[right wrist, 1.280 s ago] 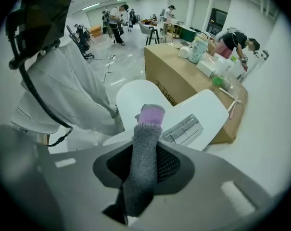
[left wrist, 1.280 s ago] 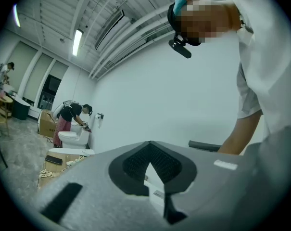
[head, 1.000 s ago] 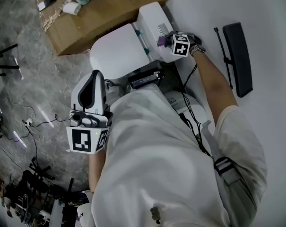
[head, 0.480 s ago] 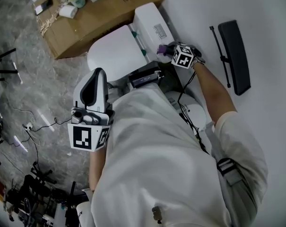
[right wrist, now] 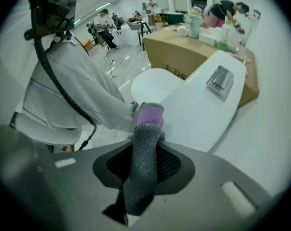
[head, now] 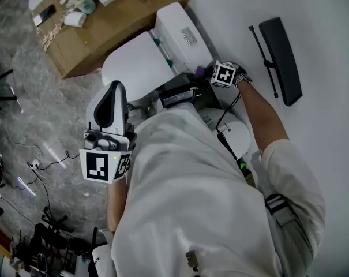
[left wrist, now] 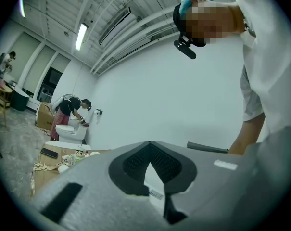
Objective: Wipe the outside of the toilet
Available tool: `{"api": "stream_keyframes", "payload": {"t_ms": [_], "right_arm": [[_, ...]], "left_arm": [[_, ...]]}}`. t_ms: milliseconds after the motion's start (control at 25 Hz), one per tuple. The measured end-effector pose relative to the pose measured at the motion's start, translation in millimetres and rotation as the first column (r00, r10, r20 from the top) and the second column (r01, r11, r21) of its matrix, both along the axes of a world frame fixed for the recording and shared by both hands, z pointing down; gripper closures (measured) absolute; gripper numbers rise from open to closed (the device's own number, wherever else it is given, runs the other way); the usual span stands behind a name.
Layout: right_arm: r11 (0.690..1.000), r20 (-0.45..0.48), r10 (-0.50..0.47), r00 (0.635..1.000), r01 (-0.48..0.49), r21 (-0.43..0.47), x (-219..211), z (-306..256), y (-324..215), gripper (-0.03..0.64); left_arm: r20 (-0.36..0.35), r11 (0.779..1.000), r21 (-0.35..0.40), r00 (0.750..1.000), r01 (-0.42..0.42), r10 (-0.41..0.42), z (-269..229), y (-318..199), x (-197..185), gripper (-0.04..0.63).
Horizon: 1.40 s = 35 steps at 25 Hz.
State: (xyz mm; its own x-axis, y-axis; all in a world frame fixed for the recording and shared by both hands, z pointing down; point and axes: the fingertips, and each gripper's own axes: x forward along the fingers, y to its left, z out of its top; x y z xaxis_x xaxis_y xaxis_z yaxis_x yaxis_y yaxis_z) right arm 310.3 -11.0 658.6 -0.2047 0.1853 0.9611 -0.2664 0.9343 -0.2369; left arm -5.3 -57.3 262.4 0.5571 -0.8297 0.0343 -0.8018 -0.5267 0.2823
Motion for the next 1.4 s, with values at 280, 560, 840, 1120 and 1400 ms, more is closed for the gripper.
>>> {"api": "stream_keyframes", "payload": {"t_ms": [280, 560, 840, 1120, 1400], "right_arm": [[0.978, 0.111, 0.192, 0.975, -0.199, 0.058, -38.3, -28.3, -44.5, 0.515], [0.973, 0.132, 0.081, 0.988, -0.107, 0.203, -83.9, -49.3, -148.8, 0.515], [0.967, 0.123, -0.066, 0.990, 0.033, 0.253, -121.8, -53.5, -250.9, 0.515], [0.944, 0.050, -0.188, 0.981, 0.166, 0.286, -131.7, -38.2, -332.1, 0.515], [0.966, 0.037, -0.184, 0.982, 0.173, 0.194, -127.7, -0.8, -342.9, 0.515]], "left_arm": [[-0.017, 1.000, 0.017, 1.000, 0.014, -0.014, -0.3, -3.9, -19.0, 0.591], [-0.003, 0.993, 0.039, 0.994, 0.107, -0.107, -6.0, -12.5, -38.4, 0.591], [0.011, 0.959, 0.006, 0.959, 0.284, -0.284, -0.5, -27.6, -50.8, 0.591], [0.059, 0.921, -0.031, 0.921, 0.388, -0.386, 9.8, -37.3, -47.3, 0.591], [0.107, 0.904, -0.050, 0.902, 0.424, -0.418, 12.6, -54.0, -41.8, 0.591]]}}
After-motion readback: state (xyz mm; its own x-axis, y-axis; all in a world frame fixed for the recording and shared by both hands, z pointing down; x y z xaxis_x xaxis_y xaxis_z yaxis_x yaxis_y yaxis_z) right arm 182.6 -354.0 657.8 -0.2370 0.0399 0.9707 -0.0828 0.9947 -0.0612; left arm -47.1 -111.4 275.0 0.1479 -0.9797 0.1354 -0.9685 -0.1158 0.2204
